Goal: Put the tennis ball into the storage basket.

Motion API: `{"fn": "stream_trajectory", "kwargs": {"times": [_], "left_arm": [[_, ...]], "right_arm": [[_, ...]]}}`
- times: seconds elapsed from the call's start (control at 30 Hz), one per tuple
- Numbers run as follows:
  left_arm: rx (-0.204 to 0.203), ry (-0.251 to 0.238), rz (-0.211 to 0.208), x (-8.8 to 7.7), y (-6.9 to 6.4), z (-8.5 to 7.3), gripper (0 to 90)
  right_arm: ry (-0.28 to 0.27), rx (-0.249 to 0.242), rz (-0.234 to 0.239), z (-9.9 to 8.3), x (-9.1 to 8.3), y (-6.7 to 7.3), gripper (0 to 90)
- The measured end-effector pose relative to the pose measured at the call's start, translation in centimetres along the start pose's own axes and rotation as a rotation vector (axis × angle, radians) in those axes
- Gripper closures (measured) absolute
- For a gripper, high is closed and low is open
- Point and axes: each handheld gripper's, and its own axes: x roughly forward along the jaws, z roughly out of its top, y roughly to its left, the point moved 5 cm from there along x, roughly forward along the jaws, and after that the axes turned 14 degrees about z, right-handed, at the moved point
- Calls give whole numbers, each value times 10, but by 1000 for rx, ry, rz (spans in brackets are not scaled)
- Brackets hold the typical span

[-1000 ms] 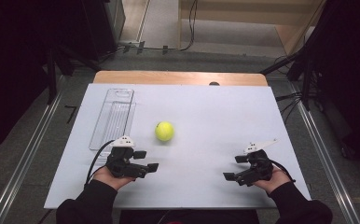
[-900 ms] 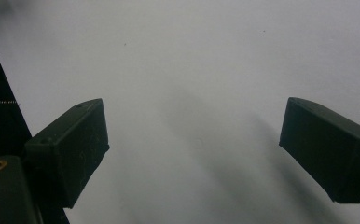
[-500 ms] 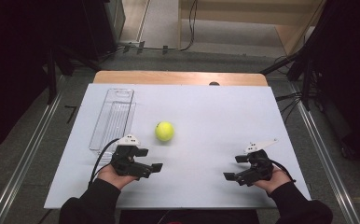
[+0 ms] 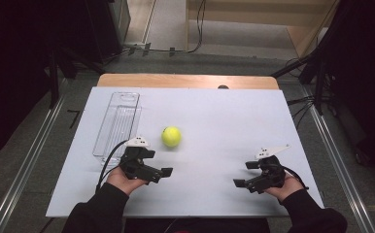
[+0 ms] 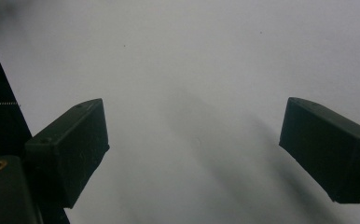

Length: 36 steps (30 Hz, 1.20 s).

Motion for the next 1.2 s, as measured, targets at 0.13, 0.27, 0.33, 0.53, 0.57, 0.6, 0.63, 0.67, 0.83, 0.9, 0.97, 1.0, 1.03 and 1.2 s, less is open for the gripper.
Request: {"fn": "stream_trajectory", "kwargs": {"times": [0.13,0.27,0.33,0.53,0.57,0.6,0.63,0.67,0.83,0.9,0.97,1.0,1.03,1.2], "left_arm": [[12,4,12,-1,0,3,0],[11,2,23,-1,2,7,0],[15,5,28,0,3,9,0],[18,25,53,3,6,15,0],[16,24,55,3,6,16,0],[16,24,55,3,6,16,0],[16,27,57,4,6,17,0],[12,27,59,5,6,18,0],[23,35,72,8,6,23,0],[19,35,74,8,7,25,0],[15,33,77,9,8,27,0],[15,31,76,9,9,29,0],[15,31,79,9,9,30,0],[12,31,91,12,11,36,0]], "right_arm": [[0,0,0,0,0,0,62],[0,-1,1,0,0,0,62],[1,0,0,0,0,0,62],[2,1,1,0,1,1,62],[2,1,1,0,1,1,62],[2,1,1,0,1,1,62],[1,0,2,0,1,1,62],[1,1,2,0,1,1,62],[1,1,2,0,1,1,62],[1,0,2,0,1,1,62],[1,1,3,0,1,1,62],[1,1,3,0,1,1,62],[1,0,3,0,1,1,62],[1,0,4,0,0,1,62]]}}
